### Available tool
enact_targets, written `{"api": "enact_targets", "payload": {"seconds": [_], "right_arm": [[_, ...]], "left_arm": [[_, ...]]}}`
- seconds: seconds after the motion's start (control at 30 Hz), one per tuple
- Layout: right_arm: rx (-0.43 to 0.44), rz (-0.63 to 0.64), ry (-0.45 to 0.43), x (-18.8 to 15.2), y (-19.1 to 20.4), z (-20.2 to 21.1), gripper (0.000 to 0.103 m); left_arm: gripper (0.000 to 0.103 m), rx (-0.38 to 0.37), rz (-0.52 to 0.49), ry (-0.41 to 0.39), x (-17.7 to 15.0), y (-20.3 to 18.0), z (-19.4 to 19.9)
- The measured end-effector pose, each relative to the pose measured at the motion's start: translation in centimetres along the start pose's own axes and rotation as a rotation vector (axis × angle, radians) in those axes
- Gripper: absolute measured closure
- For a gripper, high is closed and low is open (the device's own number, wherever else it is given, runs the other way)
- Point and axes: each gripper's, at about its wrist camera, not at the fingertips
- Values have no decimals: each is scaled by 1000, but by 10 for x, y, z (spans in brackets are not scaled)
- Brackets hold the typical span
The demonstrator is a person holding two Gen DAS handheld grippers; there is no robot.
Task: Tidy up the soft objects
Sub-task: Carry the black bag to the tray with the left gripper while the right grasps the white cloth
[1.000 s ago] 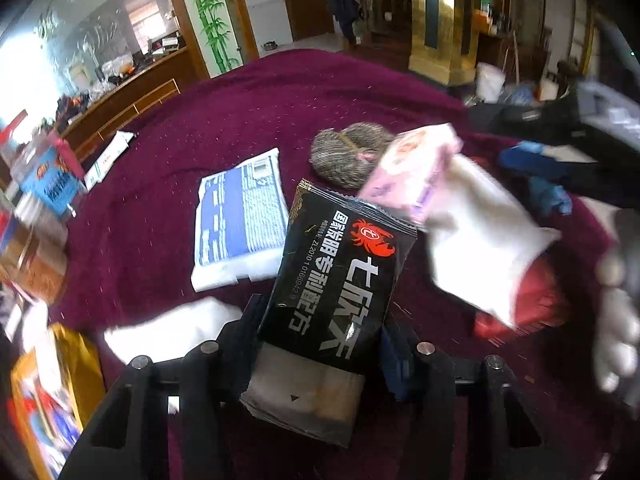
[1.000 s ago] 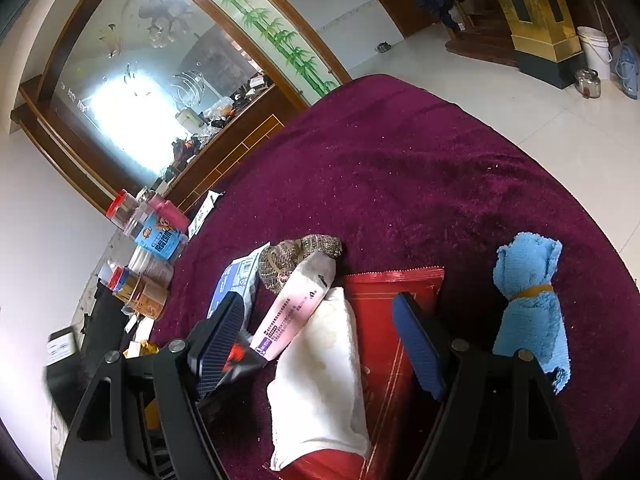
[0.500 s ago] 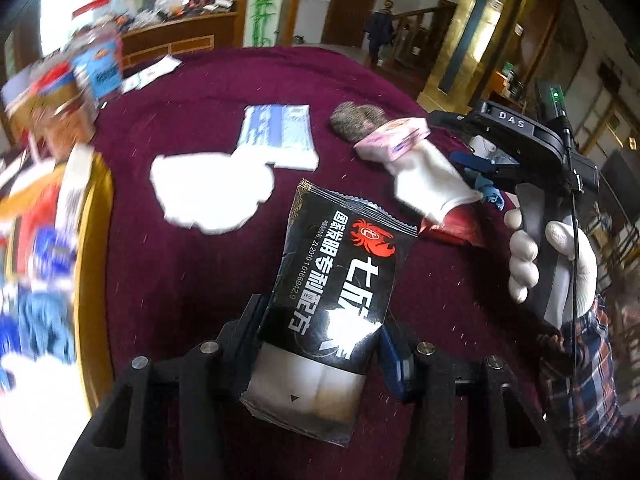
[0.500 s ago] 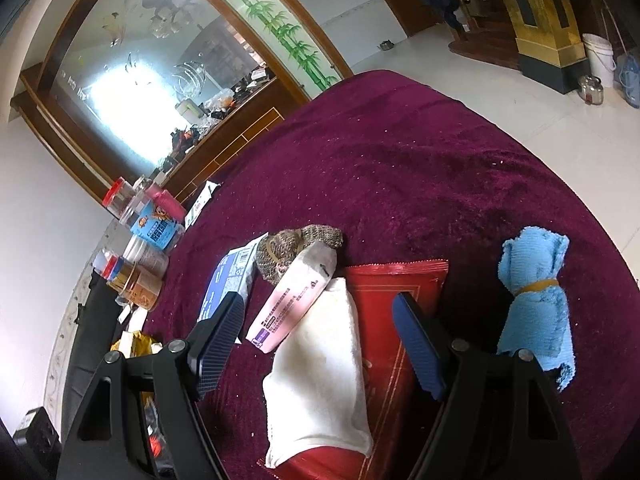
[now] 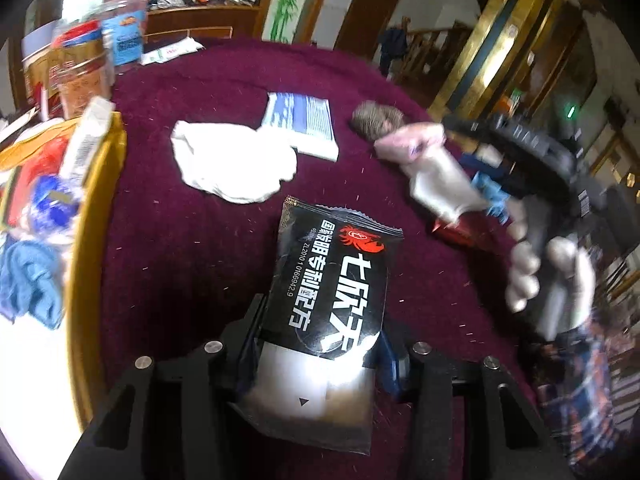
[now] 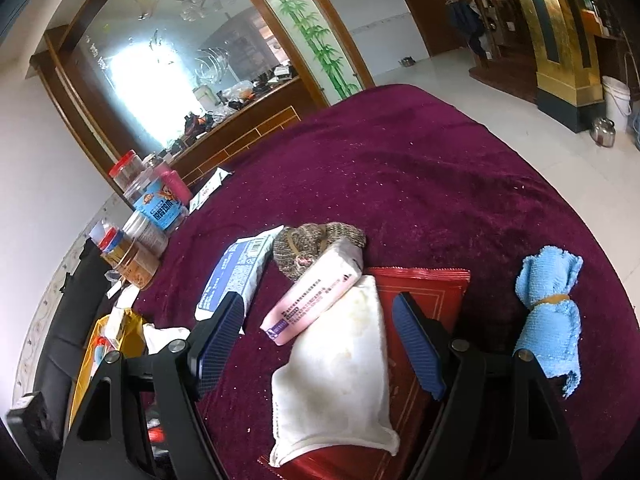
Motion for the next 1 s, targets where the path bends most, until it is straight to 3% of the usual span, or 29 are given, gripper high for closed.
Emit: {"api": "enact_targets", "payload": {"seconds": [0.13, 0.27, 0.43, 0.57, 0.77, 0.8, 0.87, 1.0], "right_arm": [[-3, 12, -28, -2, 3, 7, 27], [-21, 27, -13, -5, 20, 14, 27], [41, 204, 140, -20, 94, -11, 27], [49, 366, 256, -42, 152, -54, 27], [2, 457, 339, -60, 193, -111, 27], [-4, 462, 350, -62, 196, -116, 27], [-30, 477, 373, -65, 201, -128, 28], [-93, 553, 388, -75, 209, -144, 30]], "left_arm": [[52, -97, 72, -66, -3, 23, 42], [52, -130, 122, -152, -9, 58, 88], [51, -11, 201, -203, -22, 113, 112], [51, 96, 308, -166, -37, 164, 114], [50, 219, 333, -93, -44, 193, 102], [49, 223, 340, -82, -45, 194, 99], [35, 201, 359, -53, -46, 198, 90], [31, 193, 354, -44, -45, 196, 84]]}}
Point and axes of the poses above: each gripper's, at about its wrist camera, not at the fingertips, and z roughly against the way its jaws point, y to its left, x to its top, and after that the axes turned 4 degrees about x, right-handed
